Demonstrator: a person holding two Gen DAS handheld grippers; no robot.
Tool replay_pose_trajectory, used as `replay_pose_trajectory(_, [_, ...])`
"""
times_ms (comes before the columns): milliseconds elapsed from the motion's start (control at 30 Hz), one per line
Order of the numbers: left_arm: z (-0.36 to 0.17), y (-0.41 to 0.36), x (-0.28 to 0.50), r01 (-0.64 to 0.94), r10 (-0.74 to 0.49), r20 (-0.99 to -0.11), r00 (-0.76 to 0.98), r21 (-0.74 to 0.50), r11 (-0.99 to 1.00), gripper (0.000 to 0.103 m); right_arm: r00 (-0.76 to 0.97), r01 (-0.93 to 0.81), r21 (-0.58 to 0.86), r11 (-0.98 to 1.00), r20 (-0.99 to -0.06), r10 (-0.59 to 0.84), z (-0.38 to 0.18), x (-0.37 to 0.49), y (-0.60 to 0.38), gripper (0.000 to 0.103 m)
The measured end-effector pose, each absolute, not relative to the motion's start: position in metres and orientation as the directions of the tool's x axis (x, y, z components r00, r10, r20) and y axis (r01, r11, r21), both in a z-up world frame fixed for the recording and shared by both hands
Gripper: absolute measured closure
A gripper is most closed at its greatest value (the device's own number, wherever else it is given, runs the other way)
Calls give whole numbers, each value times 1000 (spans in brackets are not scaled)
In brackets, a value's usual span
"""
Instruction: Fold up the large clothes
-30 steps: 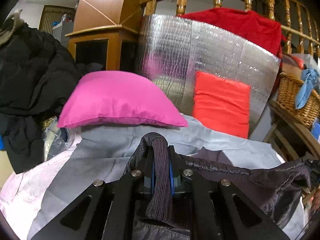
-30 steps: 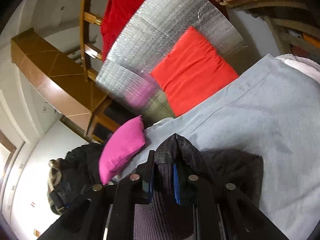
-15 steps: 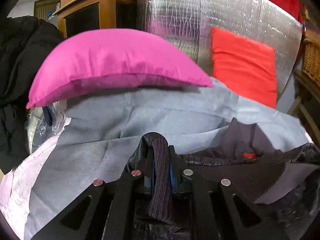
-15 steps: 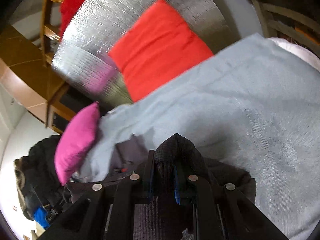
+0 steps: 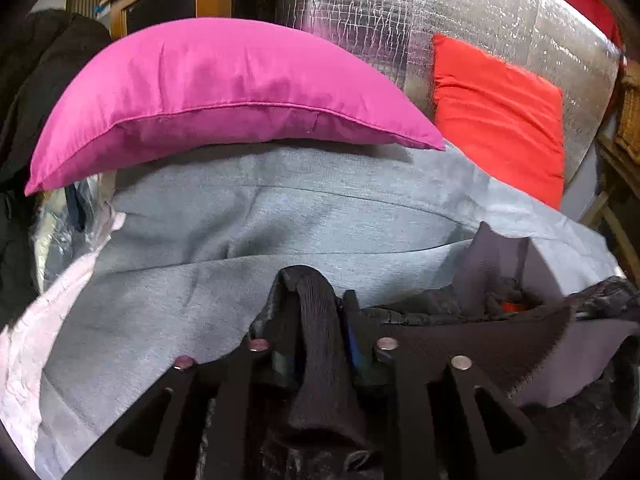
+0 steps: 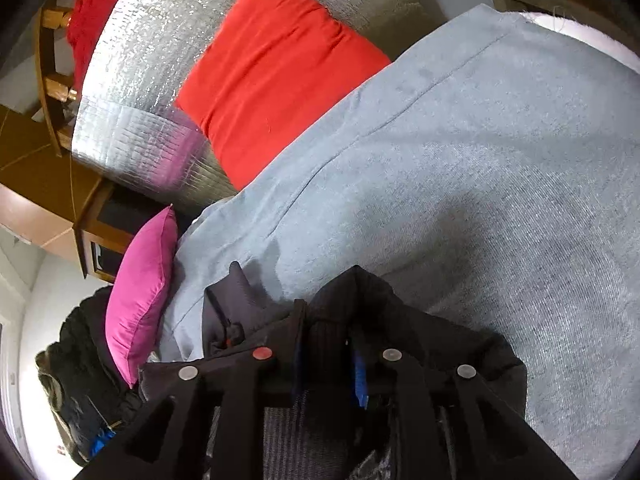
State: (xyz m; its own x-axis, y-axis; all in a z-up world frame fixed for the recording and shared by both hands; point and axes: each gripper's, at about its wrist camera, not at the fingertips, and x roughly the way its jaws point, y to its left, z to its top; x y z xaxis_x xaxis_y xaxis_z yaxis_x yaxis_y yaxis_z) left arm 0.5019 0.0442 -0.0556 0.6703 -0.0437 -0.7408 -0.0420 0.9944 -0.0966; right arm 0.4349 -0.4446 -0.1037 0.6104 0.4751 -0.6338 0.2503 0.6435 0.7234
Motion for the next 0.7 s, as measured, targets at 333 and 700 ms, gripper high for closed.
replay_pose_trajectory(333, [-2, 89, 469, -71, -30, -605, 795, -141, 987, 20, 721, 161, 707, 689, -561, 407, -45, 405, -468, 5])
replay_pose_trajectory(700, [-48, 73, 500, 105, -120, -735, 667, -67, 992, 20, 576, -54, 385, 921, -742, 344, -51, 431, -420, 6])
